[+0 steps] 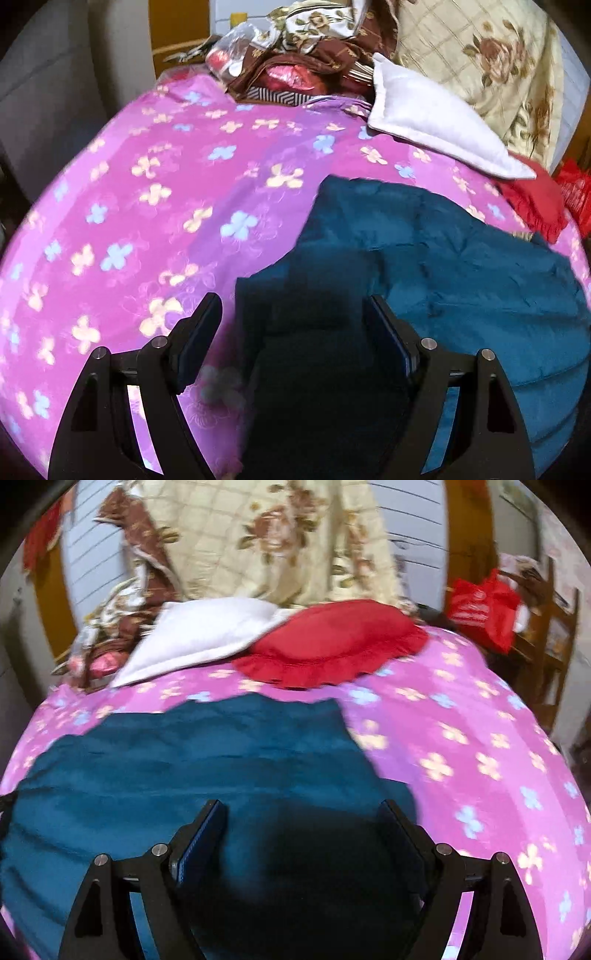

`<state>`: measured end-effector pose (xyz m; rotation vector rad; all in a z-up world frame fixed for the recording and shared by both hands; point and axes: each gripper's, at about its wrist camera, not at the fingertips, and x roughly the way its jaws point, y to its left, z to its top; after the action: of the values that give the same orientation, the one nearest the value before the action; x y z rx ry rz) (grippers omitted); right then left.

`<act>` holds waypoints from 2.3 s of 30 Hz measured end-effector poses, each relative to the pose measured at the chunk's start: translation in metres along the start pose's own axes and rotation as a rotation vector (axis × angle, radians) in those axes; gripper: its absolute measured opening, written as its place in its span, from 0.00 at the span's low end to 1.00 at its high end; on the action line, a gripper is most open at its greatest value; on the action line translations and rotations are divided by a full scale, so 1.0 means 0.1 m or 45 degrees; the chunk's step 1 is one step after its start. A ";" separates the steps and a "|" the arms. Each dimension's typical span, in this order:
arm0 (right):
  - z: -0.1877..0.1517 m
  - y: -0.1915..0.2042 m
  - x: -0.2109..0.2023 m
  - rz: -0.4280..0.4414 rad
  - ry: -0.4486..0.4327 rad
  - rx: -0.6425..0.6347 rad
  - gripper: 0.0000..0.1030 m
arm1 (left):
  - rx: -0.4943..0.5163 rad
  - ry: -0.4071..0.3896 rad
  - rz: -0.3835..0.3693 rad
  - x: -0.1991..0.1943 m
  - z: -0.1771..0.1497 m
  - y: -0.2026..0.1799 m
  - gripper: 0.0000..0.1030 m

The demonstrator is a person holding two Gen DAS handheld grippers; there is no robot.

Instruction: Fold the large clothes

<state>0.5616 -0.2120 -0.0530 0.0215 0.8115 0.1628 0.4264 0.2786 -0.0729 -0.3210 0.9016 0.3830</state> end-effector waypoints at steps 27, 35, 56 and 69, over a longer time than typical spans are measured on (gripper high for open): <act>-0.74 -0.84 -0.56 0.033 0.031 0.226 0.83 | -0.335 0.076 -0.251 -0.37 -0.71 0.65 0.83; -0.68 -0.85 -0.74 0.170 0.082 0.175 0.83 | -0.220 0.047 -0.375 -0.79 -0.77 0.56 0.83; -0.22 -0.75 -0.05 0.931 0.307 0.496 0.42 | -0.120 0.268 -0.687 -0.49 -0.30 0.00 0.34; -0.45 -0.81 -0.31 0.485 0.187 0.407 0.74 | -0.213 0.237 -0.544 -0.48 -0.41 0.15 0.60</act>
<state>0.5188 -0.2989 -0.0680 0.4720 0.9683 0.3962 0.3641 0.2655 -0.0602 -0.6978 0.9558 0.0319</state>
